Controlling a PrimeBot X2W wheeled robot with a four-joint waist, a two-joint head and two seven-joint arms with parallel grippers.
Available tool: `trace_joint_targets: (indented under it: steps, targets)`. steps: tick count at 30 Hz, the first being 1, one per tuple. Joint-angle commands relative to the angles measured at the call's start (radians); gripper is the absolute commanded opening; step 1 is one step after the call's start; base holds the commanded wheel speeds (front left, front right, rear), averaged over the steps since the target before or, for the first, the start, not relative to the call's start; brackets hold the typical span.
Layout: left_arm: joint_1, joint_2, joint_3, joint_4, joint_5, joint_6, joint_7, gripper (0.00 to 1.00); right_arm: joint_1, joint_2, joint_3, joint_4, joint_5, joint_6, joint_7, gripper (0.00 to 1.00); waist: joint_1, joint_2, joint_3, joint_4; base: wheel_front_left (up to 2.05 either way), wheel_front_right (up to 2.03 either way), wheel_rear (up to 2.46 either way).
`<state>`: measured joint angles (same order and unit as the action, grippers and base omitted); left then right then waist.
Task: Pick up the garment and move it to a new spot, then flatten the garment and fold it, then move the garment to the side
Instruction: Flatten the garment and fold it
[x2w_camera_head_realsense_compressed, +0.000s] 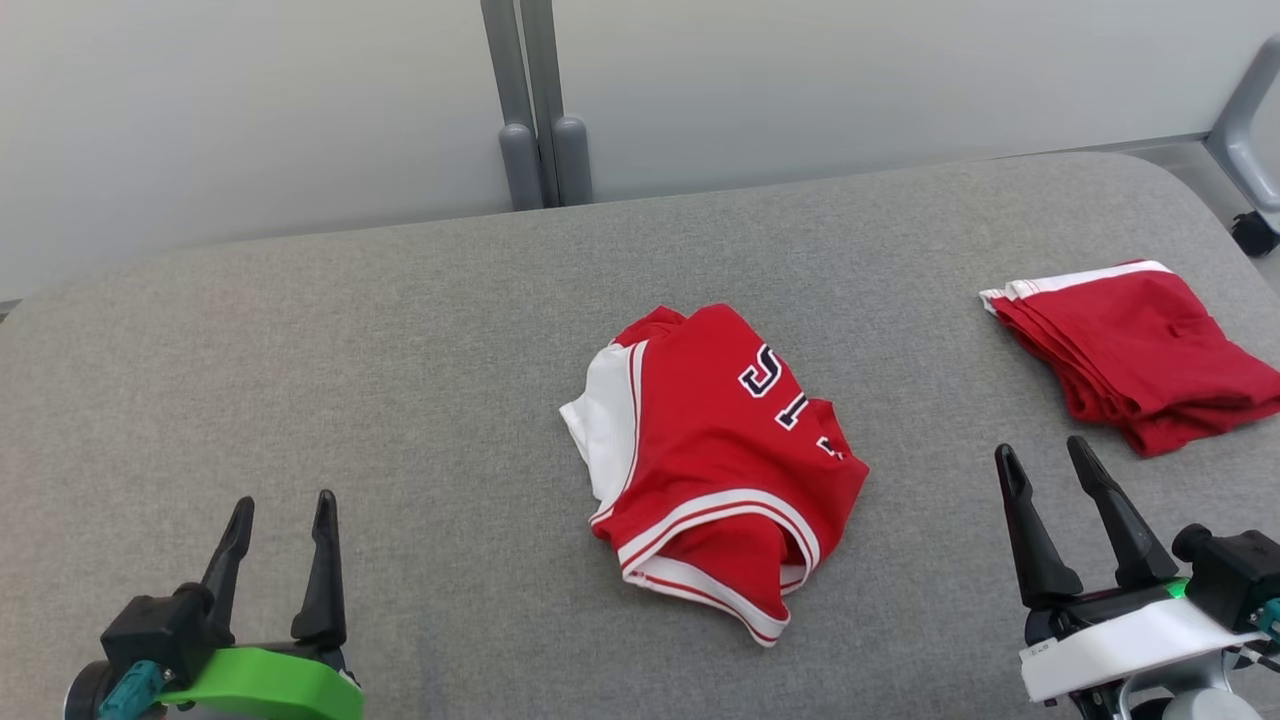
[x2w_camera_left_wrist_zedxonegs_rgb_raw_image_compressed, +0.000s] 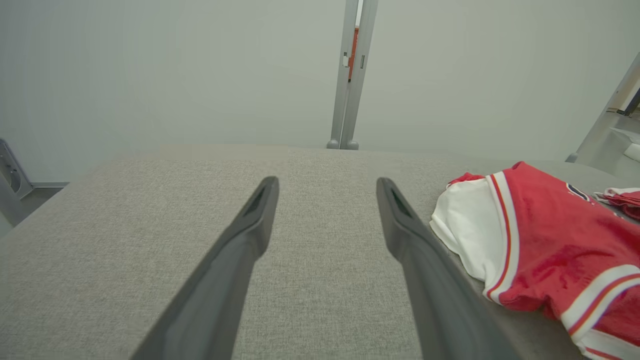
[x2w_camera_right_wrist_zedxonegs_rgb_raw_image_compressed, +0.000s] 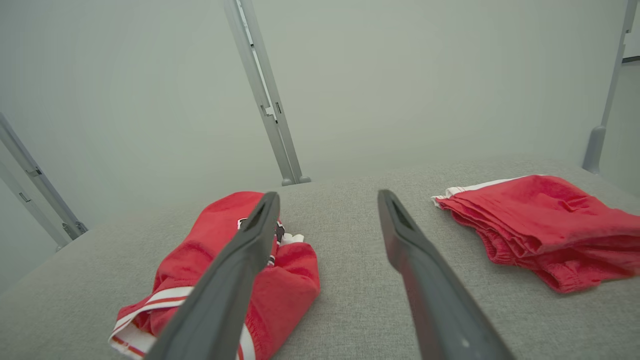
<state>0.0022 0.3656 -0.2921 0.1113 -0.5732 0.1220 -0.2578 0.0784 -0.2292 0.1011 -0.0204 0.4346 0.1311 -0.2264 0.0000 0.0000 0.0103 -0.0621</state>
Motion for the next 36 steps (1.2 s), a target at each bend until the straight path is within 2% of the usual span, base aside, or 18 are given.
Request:
trace_joint_targets:
  steps: [1, 11, 19, 24, 30, 36]
  targets:
    - [0.013, -0.005, 0.010, 0.006, 0.010, -0.008, -0.008, 1.00, 0.003, -0.003, 0.000, -0.002, 0.004, -0.001, -0.006, 1.00, 0.0000, 0.0000, 0.000, 0.000, 0.00, 0.00, 0.00]
    - [-0.011, -0.039, 0.014, 0.020, 0.042, -0.040, -0.008, 1.00, -0.019, -0.010, 0.019, -0.013, 0.013, -0.001, 0.011, 1.00, 0.0000, 0.0000, -0.007, 0.010, 0.00, 0.00, 0.00]
    - [-0.017, -0.045, 0.009, 0.033, 0.057, -0.046, -0.007, 1.00, -0.028, -0.014, 0.032, -0.011, 0.010, -0.001, 0.022, 1.00, 0.0000, 0.0000, -0.007, 0.021, 0.00, 0.00, 0.00]
    - [-0.028, -0.052, 0.008, 0.027, 0.056, -0.043, -0.008, 1.00, -0.066, -0.008, 0.108, -0.033, -0.007, -0.001, 0.052, 1.00, 0.0000, 0.0000, -0.003, 0.042, 0.00, 0.00, 0.00]
    - [-0.043, -0.061, 0.000, 0.027, 0.054, -0.043, -0.007, 1.00, -0.148, 0.016, 0.259, -0.011, -0.008, -0.001, 0.160, 1.00, 0.0000, 0.0000, -0.001, 0.094, 0.00, 0.00, 0.00]
    - [-0.059, -0.074, -0.008, 0.036, 0.047, -0.048, -0.005, 1.00, -0.254, 0.035, 0.374, 0.086, -0.008, -0.001, 0.363, 1.00, 0.0000, 0.0000, 0.018, 0.169, 0.00, 0.00, 0.00]
